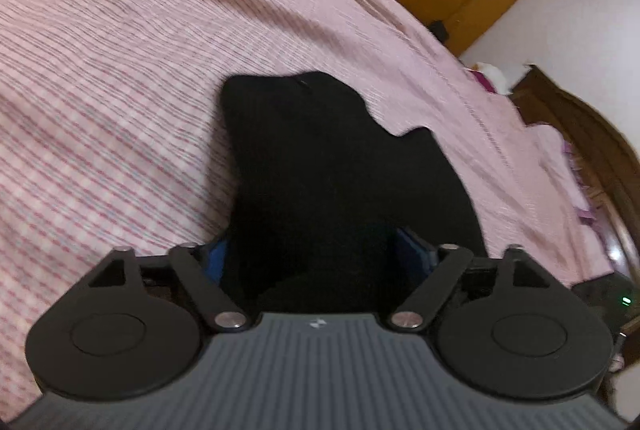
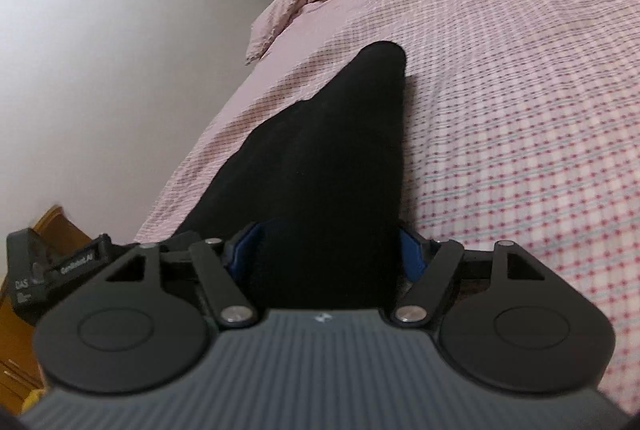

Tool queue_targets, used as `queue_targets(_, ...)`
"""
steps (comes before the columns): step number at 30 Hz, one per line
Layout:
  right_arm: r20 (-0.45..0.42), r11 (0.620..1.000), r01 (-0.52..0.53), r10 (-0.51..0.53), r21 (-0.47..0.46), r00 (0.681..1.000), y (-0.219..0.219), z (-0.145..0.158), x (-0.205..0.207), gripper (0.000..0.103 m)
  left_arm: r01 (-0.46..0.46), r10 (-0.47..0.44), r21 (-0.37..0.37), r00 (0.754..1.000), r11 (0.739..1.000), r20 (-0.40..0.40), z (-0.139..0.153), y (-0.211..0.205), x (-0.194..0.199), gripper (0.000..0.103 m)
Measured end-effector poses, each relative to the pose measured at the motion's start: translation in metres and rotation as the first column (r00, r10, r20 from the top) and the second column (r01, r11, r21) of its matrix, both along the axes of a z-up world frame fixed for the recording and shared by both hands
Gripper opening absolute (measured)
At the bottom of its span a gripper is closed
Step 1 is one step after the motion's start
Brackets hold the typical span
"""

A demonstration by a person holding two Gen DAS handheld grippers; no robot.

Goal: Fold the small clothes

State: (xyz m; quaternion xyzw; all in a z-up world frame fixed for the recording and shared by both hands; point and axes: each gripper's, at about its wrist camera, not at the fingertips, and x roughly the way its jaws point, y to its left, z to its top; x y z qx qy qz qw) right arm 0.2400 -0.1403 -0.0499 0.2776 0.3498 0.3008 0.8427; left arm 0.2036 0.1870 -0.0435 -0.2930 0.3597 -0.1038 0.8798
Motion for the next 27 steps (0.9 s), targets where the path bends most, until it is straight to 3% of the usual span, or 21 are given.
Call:
queue_targets(3,-0.014,0.999,0.014,-0.014,0.028,1.000,-0.003,0.003,0.002,0.044,0.004,-0.004,-0.043,1.000,0.999,-0.002,0.000,-0.001,0.000,0.059)
queue_targets(5,-0.005,0.999,0.018,-0.018,0.050,1.000,-0.007,0.011,-0.001,0.042,-0.004,0.005,-0.075,1.000,0.997,0.015,0.005,-0.001,-0.007,0.055)
queue_targets(11,0.056,0.999,0.046,-0.047,0.012,0.997,-0.024,0.052,-0.036,0.040,0.020,-0.016,-0.121,0.999,0.992,0.039,0.020,-0.022,-0.034,0.051)
queue_targets(16,0.059,0.996,0.087,-0.086,-0.018,0.995,-0.058,0.066,-0.073,0.040,0.068,-0.057,-0.154,0.996,0.986,0.075,0.031,-0.057,-0.065,0.045)
queue_targets(18,0.052,0.994,0.106,-0.105,-0.031,0.993,-0.071,0.066,-0.091,0.040,0.103,-0.091,-0.135,0.992,0.985,0.092,0.035,-0.073,-0.078,0.045)
queue_targets(22,0.034,0.984,0.173,-0.171,-0.050,0.985,-0.094,0.054,-0.122,0.040,0.147,-0.145,-0.021,0.987,0.989,0.071,0.033,-0.105,-0.096,0.045)
queue_targets(25,-0.005,0.973,0.216,-0.217,-0.076,0.976,-0.103,0.033,-0.125,0.042,0.133,-0.138,0.099,0.989,0.986,0.048,0.023,-0.118,-0.100,0.047)
queue_targets(27,-0.024,0.969,0.217,-0.221,-0.122,0.975,-0.101,0.012,-0.119,0.047,0.142,-0.148,0.125,0.988,0.982,0.038,0.017,-0.121,-0.096,0.049)
